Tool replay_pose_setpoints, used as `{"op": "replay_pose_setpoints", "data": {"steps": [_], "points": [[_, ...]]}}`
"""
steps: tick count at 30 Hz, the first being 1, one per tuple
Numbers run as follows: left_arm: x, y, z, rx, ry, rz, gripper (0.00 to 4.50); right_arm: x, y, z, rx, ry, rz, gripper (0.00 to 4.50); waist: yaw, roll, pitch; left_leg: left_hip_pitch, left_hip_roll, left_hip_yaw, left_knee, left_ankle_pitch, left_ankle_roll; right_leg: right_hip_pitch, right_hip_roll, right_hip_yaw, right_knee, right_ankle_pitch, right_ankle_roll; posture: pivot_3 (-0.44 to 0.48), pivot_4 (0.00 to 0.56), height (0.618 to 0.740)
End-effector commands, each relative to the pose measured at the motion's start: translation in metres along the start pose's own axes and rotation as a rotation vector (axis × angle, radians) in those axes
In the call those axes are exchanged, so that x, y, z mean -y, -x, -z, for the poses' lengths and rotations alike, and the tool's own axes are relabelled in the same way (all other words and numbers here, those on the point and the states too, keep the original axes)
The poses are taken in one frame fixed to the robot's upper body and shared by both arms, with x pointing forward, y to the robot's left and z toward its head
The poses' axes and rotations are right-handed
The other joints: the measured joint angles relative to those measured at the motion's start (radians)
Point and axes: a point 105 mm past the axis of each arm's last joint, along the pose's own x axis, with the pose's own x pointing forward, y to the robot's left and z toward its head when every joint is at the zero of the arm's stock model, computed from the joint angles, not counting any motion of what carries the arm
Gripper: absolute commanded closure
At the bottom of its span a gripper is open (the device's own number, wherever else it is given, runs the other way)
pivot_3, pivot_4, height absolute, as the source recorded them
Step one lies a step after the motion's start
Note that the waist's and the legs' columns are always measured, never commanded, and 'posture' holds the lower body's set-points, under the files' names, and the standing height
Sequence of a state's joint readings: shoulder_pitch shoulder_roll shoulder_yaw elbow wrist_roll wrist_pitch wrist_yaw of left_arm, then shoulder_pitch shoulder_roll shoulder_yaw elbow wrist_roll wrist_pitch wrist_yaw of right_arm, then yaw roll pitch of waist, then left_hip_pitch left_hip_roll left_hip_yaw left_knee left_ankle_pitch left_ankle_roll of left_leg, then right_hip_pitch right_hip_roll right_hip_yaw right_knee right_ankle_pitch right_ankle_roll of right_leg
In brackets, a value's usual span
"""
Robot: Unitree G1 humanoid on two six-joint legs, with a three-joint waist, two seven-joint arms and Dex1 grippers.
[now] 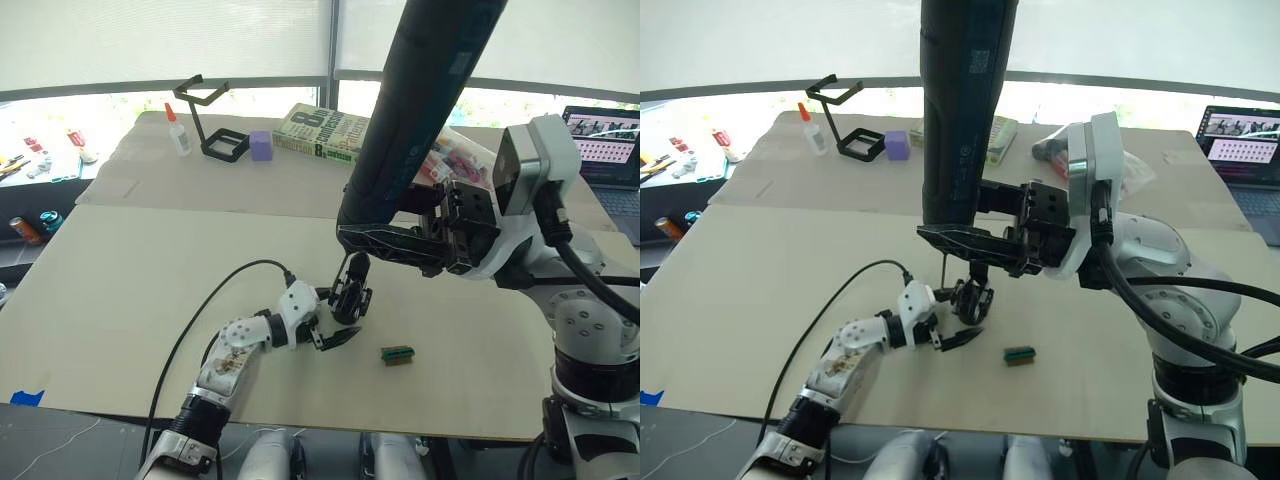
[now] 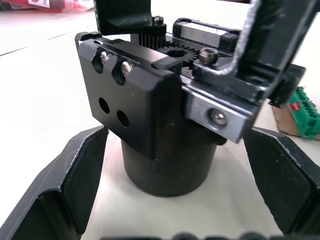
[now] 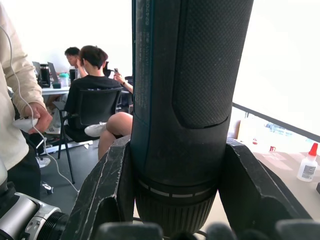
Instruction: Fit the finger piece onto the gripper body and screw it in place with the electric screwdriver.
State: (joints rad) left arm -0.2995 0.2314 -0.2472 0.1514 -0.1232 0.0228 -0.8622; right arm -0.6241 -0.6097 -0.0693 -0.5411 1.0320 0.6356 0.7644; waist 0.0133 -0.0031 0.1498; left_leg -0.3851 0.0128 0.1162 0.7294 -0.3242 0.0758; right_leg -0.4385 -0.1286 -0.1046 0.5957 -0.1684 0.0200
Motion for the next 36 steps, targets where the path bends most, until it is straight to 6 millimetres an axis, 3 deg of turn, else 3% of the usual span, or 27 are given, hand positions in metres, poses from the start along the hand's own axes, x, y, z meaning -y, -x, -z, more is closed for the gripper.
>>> {"op": "replay_pose_setpoints", "data": {"steps": [1,4,36], "points": [[0.0,-0.004,0.0,-0.011,-0.015,0.008,0.87,-0.003,-0.001,-0.014,0.036,0.067,-0.018,2.57,-0.001,0.0,0.0,0.0,0.0,0.0,0.0,0.0,0.0,0.0,0.0,0.0,0.0,0.0,0.0,0.0,0.15,0.74],[0.0,-0.004,0.003,-0.029,-0.023,0.015,2.21,-0.003,-0.001,-0.012,0.03,0.069,-0.016,2.57,-0.001,0.0,0.0,0.0,0.0,0.0,0.0,0.0,0.0,0.0,0.0,0.0,0.0,0.0,0.0,0.0,0.15,0.74],[0.006,-0.003,0.005,-0.032,-0.006,0.041,2.2,0.008,0.001,0.032,-0.103,0.033,0.045,2.57,-0.002,0.0,0.0,0.0,0.0,0.0,0.0,0.0,0.0,0.0,0.0,0.0,0.0,0.0,0.0,0.0,0.15,0.74]]}}
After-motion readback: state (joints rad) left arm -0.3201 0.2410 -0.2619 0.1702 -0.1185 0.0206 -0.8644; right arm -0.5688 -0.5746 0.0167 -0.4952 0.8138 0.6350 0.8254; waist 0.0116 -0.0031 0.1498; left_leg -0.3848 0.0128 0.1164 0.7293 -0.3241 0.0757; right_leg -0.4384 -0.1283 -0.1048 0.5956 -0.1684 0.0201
